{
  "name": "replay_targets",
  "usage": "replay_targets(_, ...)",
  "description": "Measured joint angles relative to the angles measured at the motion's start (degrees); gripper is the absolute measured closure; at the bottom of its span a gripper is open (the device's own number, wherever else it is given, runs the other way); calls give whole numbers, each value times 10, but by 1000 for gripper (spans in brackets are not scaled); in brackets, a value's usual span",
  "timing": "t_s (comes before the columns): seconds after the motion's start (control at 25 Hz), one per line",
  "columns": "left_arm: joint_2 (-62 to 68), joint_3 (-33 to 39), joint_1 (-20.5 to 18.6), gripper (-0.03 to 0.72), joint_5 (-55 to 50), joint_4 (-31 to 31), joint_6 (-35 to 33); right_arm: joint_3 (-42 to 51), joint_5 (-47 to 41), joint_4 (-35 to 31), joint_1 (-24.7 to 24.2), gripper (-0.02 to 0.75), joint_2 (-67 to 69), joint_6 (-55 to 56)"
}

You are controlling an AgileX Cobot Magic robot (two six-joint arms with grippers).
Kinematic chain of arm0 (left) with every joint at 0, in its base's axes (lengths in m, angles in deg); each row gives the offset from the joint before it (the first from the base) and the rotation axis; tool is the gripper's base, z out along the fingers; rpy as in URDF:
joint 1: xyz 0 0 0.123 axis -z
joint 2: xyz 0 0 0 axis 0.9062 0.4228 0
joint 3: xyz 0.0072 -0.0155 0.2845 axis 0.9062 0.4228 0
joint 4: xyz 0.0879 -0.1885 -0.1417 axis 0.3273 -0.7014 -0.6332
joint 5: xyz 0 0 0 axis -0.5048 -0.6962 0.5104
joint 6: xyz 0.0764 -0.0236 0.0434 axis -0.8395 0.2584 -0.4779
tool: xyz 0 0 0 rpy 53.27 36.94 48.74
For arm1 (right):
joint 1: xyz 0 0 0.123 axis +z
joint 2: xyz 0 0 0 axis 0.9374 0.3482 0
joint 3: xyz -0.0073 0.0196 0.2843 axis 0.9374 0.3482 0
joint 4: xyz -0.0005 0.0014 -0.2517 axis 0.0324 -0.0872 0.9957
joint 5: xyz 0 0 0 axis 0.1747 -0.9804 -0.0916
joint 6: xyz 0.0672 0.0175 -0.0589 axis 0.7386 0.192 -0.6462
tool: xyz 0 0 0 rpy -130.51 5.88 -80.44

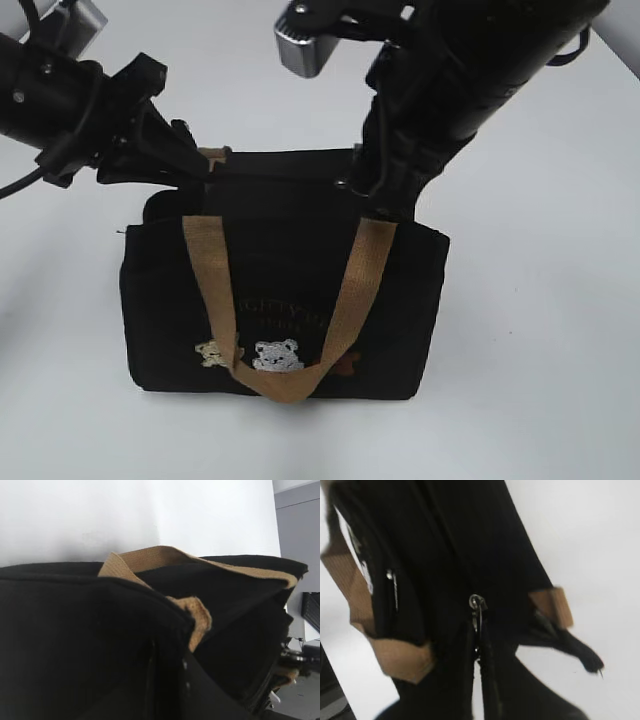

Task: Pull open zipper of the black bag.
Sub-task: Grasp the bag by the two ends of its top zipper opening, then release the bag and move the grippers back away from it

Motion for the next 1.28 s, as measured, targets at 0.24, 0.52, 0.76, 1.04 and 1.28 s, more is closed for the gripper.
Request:
replay_targets(0.24,0,0,-1,659,1,8,0,0,-83,94,-28,736,-5,143)
replay_targets(0.52,0,0,-1,659,1,9,1,0,-149,99,-112,736,-5,186)
replay_targets(0.76,0,0,-1,645,-6,12,1,0,-155,23,-129,702,-5,187)
replay_targets(1.04,-56,0,-1,385,-45,52,0,0,-203,-27,-129,322,-19,207)
replay_targets(1.28,-188,1,-1,337,-105,214,69,17,-209,-30,-129,269,-94,242)
